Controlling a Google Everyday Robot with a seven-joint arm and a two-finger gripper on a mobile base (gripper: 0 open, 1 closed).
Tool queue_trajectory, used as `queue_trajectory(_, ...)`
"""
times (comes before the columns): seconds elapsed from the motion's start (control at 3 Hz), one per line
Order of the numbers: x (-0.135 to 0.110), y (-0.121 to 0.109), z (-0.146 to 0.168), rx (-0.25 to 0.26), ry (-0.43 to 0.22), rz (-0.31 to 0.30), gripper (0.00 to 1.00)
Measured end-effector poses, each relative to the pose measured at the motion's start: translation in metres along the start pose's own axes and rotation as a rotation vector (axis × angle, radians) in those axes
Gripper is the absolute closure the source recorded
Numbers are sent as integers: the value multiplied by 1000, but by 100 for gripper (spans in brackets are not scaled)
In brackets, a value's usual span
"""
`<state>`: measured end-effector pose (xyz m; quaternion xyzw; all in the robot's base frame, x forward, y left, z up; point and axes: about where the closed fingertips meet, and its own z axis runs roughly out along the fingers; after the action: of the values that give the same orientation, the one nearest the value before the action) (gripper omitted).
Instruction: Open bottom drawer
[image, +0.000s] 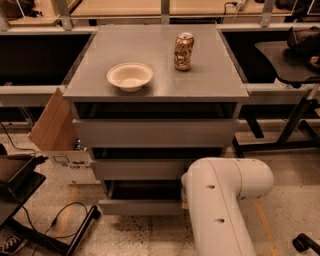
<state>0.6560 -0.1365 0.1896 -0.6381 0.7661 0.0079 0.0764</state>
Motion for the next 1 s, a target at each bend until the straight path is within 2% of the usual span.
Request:
queue_trajectory(0.33,5,19,-6,-20,-1,24,100)
queue_trajectory(0.67,10,36,-23,-22,-23,84,100)
queue_trajectory(1.0,22,79,-32,-71,-16,143,100)
